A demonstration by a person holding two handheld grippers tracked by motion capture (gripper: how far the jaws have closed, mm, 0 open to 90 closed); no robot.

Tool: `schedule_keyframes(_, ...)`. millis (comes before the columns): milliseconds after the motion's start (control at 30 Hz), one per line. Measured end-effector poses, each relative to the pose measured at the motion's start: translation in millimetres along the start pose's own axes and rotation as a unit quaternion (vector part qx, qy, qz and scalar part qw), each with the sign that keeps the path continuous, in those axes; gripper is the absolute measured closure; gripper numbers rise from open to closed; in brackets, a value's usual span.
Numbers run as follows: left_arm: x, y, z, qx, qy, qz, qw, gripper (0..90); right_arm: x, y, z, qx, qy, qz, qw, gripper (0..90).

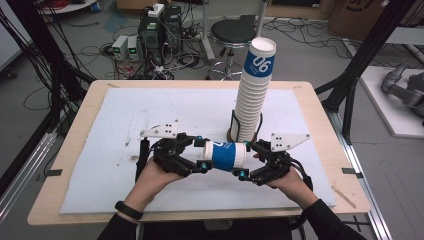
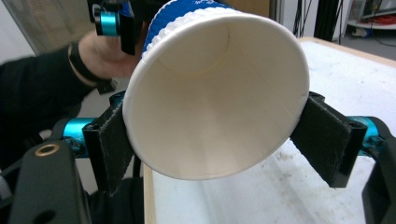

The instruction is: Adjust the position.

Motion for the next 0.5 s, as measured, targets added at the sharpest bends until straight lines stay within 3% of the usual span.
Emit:
schedule_keyframes(133,-0.1,0.3,2.3,0.014,0.001,-0.056,0.9983,21.4,1.3,-1.0,-0.6,-0.012,-0.001,-0.021,0.9997,19.7)
schedule_keyframes(200,1.3,-0.8,2.3,0.017,0.000,-0.068,0.9975,21.4,1.2,-0.8,-0.7,-0.017,-0.003,-0.029,0.9994,19.7)
schedule_keyframes(333,3.9,-3.1,1.4,0.024,-0.002,-0.076,0.9968,25.4,1.4,-1.2,-0.4,-0.016,0.000,-0.038,0.9992,19.7)
schedule_keyframes(500,3.6,-6.3,-1.0,0.031,-0.011,-0.054,0.9980,29.4,0.1,-0.2,0.3,-0.016,0.005,-0.036,0.9992,16.6)
Point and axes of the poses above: each handheld gripper's, and its own axes: x roughly forward along the jaws, y roughly out of its top, z roughly to its right, the point moved 2 cm from there along x, roughly forward along the jaws, and after that the axes turned 5 degrees about x, right-handed, at the moved point
